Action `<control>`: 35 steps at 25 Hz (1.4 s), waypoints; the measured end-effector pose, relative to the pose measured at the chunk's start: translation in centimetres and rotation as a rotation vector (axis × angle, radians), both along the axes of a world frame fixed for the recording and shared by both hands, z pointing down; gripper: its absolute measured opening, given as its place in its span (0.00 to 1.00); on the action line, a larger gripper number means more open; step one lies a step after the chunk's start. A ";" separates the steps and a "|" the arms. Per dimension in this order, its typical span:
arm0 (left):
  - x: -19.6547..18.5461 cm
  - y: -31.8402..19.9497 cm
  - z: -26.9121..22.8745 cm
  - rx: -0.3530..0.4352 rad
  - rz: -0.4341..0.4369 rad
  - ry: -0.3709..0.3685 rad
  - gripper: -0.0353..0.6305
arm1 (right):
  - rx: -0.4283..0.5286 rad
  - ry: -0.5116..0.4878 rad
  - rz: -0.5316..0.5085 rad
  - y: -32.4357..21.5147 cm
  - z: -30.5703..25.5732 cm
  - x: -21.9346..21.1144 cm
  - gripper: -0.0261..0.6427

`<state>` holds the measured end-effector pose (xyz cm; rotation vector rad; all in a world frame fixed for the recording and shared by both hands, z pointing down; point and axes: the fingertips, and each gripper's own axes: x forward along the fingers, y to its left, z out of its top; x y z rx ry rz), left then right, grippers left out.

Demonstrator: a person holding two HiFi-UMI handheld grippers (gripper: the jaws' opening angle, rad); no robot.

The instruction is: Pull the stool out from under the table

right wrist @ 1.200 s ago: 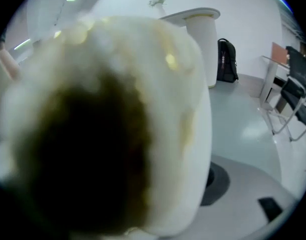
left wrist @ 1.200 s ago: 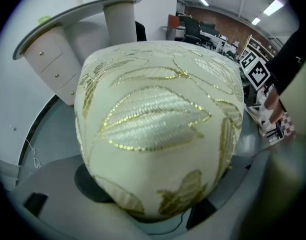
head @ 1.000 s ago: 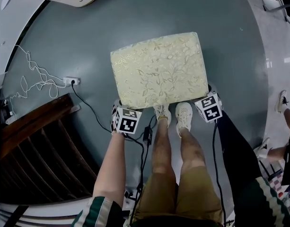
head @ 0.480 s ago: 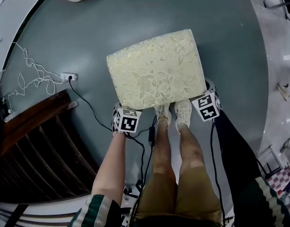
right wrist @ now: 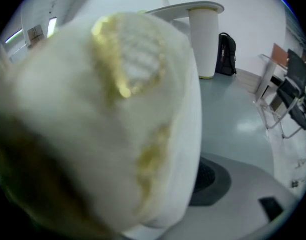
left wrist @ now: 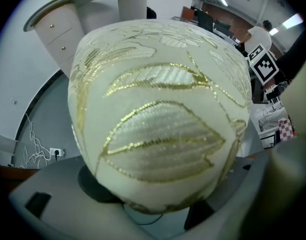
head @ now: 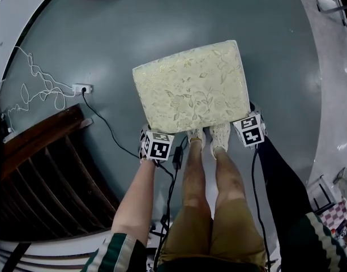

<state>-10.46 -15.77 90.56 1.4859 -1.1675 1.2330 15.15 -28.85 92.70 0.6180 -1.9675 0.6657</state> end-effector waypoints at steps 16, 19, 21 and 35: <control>-0.9 1.5 -6.1 0.049 -0.167 -0.042 0.55 | -0.077 0.069 0.059 1.7 -4.7 2.6 0.63; -0.9 2.0 -9.6 0.077 -0.178 -0.053 0.55 | -0.094 0.081 0.073 2.8 -7.5 4.1 0.63; -0.6 2.6 -12.3 0.092 -0.179 -0.055 0.55 | -0.108 0.084 0.073 3.7 -9.7 4.9 0.63; 0.8 -2.7 -34.6 0.352 -0.192 -0.055 0.55 | 0.093 -0.099 0.050 -1.7 -29.2 1.2 0.63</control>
